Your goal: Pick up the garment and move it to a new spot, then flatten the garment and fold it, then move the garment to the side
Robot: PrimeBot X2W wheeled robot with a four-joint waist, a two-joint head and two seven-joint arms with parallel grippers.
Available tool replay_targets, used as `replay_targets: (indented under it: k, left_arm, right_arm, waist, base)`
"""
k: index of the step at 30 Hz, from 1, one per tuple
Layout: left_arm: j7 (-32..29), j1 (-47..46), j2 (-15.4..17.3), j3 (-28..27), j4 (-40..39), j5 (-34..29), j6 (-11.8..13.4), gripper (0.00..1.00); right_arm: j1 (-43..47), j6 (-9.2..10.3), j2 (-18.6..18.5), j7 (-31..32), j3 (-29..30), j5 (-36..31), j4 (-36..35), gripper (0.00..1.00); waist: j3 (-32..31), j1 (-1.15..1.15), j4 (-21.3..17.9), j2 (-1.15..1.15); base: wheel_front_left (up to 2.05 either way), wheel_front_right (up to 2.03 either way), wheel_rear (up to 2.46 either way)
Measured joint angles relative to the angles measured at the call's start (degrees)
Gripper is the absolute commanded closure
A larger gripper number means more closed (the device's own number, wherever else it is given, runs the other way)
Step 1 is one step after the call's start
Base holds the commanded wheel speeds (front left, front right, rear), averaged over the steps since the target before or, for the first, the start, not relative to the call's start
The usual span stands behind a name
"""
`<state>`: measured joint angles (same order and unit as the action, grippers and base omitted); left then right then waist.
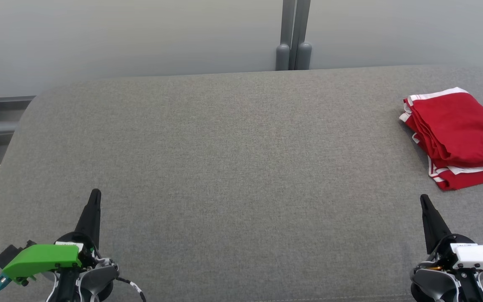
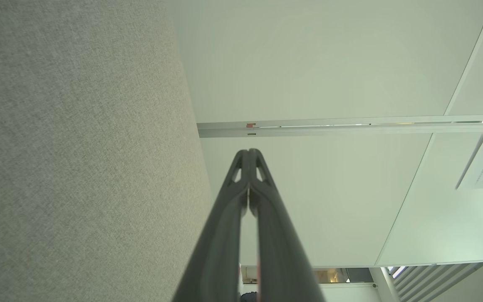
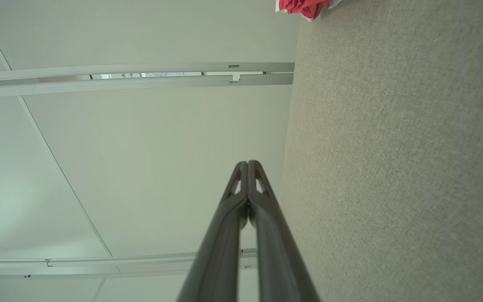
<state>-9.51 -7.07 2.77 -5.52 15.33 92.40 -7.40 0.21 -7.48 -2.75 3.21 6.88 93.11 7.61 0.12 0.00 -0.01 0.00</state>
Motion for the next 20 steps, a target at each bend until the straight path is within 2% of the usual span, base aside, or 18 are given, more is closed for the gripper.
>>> replay_targets:
  k: [20]
  left_arm:
    - [0.0, 0.0, 0.0, 0.0, -0.01, 0.0, 0.0, 1.0]
  right_arm:
    - [0.0, 0.0, 0.0, 0.0, 0.0, 0.0, 0.0, 1.0]
  waist:
    - [0.0, 0.0, 0.0, 0.0]
  base:
    - [0.0, 0.0, 0.0]
